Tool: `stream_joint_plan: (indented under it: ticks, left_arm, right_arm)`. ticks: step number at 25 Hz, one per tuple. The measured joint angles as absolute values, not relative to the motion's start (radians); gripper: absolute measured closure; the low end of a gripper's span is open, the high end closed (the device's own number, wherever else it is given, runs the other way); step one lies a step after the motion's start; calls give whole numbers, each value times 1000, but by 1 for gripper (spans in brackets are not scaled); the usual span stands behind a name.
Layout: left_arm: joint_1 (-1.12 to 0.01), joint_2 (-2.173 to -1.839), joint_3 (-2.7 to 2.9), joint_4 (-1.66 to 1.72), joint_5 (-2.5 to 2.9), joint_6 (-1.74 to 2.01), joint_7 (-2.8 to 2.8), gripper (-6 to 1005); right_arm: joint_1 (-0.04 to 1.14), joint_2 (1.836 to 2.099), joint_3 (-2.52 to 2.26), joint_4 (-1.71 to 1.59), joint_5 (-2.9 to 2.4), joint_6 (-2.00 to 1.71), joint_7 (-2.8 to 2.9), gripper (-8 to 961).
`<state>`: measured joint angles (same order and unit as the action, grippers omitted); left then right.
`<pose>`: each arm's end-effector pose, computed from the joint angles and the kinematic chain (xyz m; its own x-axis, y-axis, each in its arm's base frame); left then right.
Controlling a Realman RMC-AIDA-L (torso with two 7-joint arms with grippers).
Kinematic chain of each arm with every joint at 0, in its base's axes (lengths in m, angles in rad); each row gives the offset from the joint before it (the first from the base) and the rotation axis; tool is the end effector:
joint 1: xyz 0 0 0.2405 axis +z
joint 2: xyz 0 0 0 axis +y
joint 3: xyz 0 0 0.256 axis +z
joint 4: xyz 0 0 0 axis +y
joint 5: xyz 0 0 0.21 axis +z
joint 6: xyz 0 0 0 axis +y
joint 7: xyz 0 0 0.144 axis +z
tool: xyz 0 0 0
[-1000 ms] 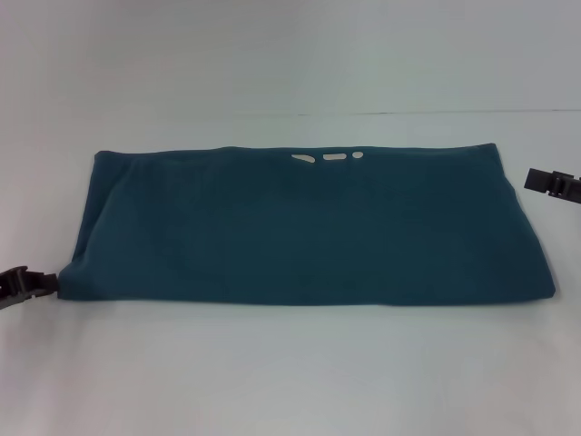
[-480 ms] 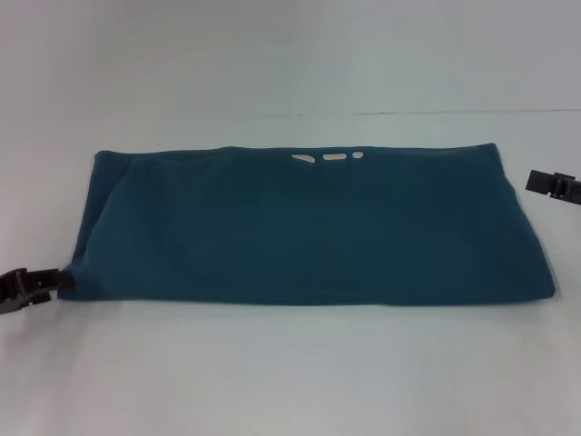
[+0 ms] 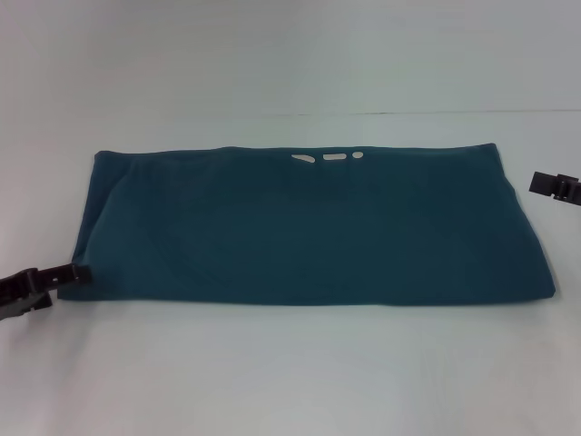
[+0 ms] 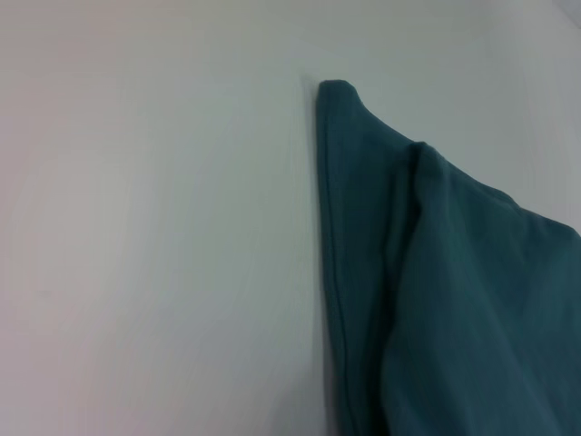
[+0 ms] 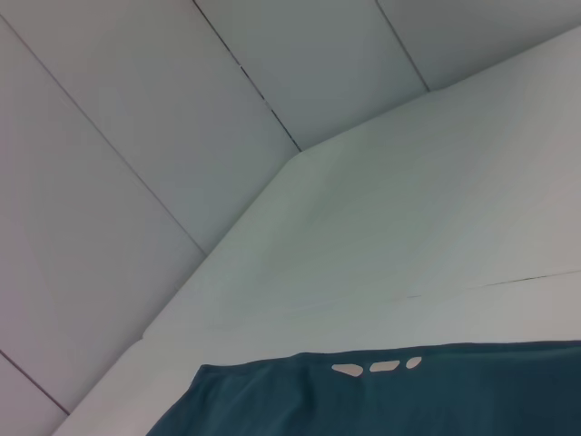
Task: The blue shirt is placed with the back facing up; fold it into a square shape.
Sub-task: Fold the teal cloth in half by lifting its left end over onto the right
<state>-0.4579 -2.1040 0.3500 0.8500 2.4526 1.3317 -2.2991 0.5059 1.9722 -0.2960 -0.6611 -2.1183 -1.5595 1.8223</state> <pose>-0.3651 0.3159 0.0517 0.0450 0.8123 0.5815 0.9923 0.0308 -0.1197 0.3216 0.3362 0.0865 0.3843 -0.6048 -0.6975 -0.8760 -0.4773 -0.0689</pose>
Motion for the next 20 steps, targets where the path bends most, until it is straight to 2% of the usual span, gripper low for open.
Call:
stream_joint_plan:
  ticks: [5, 20]
  left_arm:
    - [-467, -2106, 354, 837, 2453, 1333, -2299, 88]
    - [-496, -2104, 354, 811, 2453, 1342, -2301, 68]
  right_arm:
    - [506, 1971, -296, -661, -2118, -1561, 1822, 58]
    - [506, 1969, -296, -661, -2118, -1562, 1822, 60]
